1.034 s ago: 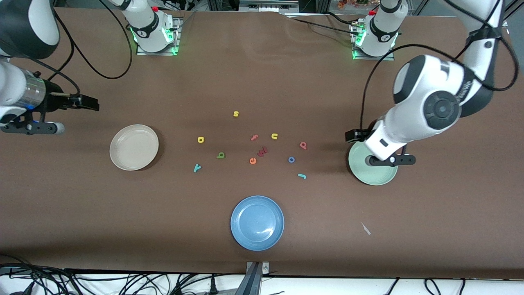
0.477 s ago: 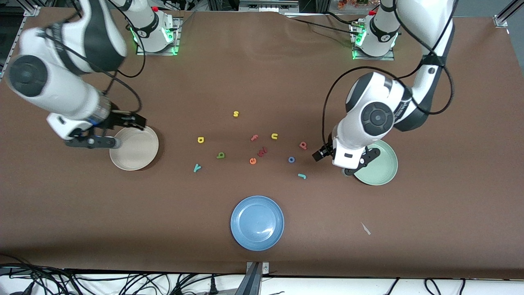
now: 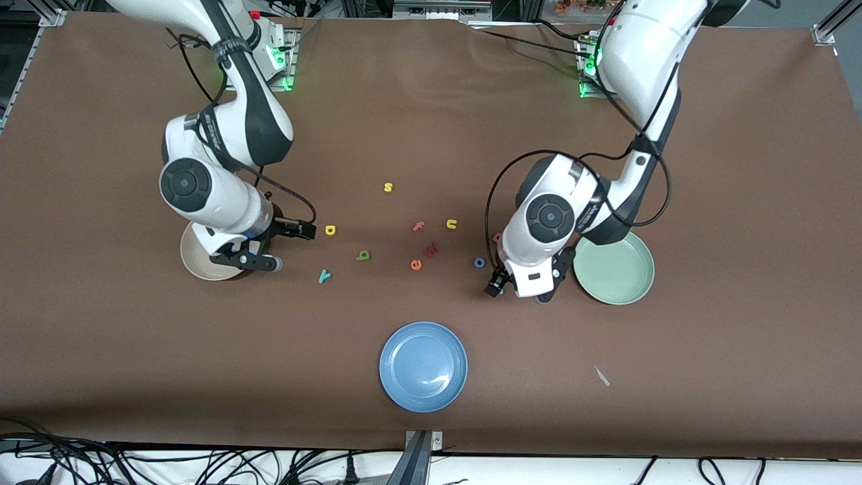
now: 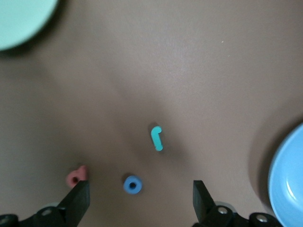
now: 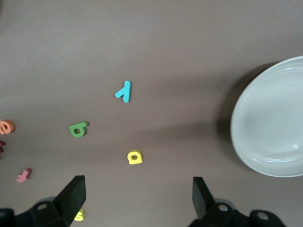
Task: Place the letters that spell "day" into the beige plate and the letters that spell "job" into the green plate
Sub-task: 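Grasp the teal letter with the left gripper while the right gripper grasps yellow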
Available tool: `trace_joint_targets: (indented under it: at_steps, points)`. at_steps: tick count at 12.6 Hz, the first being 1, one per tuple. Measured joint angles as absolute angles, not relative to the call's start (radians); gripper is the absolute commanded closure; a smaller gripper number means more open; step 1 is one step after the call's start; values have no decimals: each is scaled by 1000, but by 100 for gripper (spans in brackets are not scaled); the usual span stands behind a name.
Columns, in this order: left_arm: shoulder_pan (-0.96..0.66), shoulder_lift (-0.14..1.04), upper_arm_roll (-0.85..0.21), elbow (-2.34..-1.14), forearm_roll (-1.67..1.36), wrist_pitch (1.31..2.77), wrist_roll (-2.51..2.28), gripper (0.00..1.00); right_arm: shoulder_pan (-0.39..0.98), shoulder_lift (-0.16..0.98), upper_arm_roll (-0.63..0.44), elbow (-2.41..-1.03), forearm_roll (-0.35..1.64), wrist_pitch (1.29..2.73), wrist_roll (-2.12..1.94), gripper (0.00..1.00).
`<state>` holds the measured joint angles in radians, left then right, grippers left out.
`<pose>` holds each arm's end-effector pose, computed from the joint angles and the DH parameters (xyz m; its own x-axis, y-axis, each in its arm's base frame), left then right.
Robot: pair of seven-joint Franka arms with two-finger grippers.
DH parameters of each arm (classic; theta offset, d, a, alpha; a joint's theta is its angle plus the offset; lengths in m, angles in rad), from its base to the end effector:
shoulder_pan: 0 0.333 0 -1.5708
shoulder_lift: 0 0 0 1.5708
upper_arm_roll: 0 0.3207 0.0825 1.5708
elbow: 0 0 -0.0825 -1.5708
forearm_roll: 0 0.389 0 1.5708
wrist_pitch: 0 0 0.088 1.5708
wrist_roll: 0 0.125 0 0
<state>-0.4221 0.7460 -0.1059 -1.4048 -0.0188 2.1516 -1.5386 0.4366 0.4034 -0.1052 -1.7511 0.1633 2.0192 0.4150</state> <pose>0.6434 -0.3599 0.2458 0.4967 0.8635 -0.0873 0.8670 -0.4982 0.0056 0.6022 0.2250 0.3159 0.9749 -0.1532 -0.1616 -0.1605 -0.9865 -0.0327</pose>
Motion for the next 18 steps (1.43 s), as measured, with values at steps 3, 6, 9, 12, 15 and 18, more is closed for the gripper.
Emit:
trace_joint_targets:
  at_steps: [3,6,9,12,15,18]
  points:
    - [-424,806,-99,-1397,-19,2224,-1582,36,461,429,-105,-1763,181,2089,456,0]
    - [-424,842,-96,-1390,-19,2237,-1588,41,514,441,-104,-1851,181,2248,528,0]
    - [-426,859,-96,-1382,-19,2238,-1590,47,527,456,-104,-1907,181,2294,541,0]
    - [-426,867,-95,-1379,-19,2238,-1590,48,530,461,-105,-2009,181,2437,541,0]
    - [-426,876,-94,-1372,-19,2254,-1590,51,555,477,-105,-2062,181,2495,541,1]
    - [-426,893,-94,-1369,-19,2278,-1590,59,576,486,-105,-2066,181,2497,542,9]
